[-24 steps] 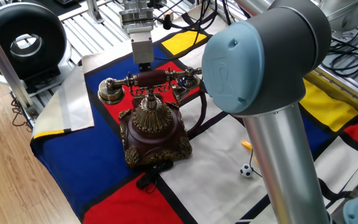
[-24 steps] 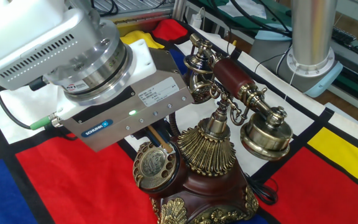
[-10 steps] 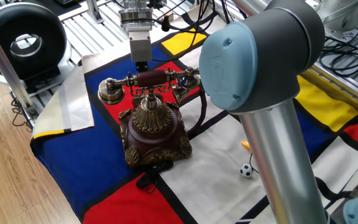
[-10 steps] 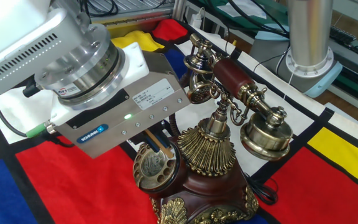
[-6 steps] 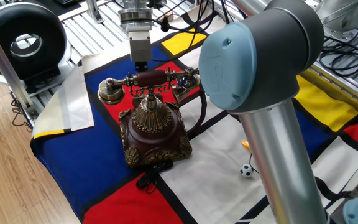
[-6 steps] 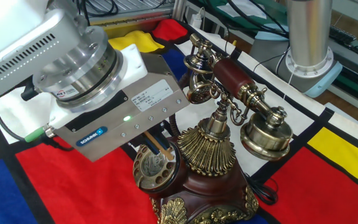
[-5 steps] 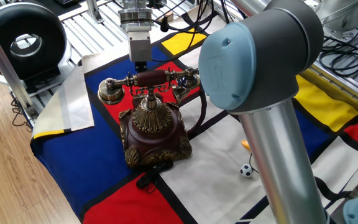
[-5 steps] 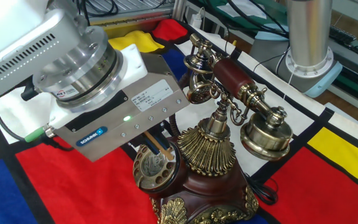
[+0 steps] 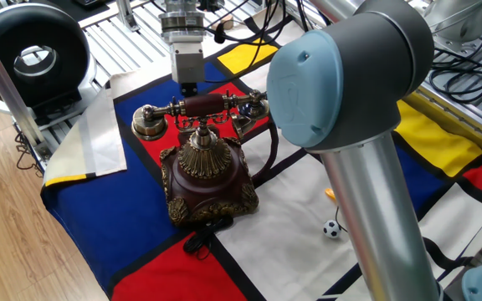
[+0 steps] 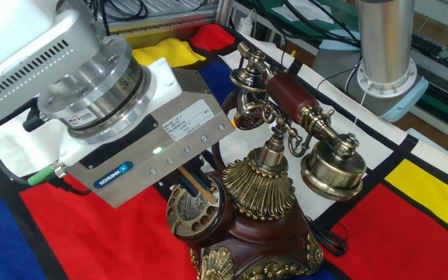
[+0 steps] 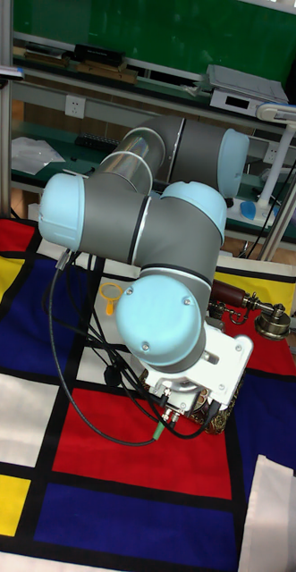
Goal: Dial a number on an old rotary phone
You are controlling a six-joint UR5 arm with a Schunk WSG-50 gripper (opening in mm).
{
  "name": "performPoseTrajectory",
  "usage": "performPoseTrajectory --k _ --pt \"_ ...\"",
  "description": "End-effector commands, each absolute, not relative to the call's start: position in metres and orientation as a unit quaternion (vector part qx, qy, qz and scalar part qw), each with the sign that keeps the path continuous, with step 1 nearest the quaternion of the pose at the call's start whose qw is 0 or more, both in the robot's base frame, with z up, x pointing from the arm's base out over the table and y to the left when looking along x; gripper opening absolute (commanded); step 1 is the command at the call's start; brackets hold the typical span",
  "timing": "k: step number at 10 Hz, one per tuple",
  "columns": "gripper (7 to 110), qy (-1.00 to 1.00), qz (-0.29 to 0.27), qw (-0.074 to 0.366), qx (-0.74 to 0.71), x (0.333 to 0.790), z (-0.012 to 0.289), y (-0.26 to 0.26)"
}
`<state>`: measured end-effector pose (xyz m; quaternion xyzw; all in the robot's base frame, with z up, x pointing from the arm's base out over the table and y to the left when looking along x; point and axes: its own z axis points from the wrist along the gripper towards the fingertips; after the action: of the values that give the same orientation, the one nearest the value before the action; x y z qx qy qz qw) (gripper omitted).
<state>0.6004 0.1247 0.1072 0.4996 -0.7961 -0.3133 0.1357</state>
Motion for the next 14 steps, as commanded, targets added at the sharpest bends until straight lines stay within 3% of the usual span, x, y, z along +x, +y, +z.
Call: performPoseTrajectory --k 1,14 --pt "7 -0.788 -0.320 0.124 0.512 0.6040 0.1066 0.1273" --pt "7 -0.786 -0.320 0.122 0.514 0.6115 0.1028 0.1300"
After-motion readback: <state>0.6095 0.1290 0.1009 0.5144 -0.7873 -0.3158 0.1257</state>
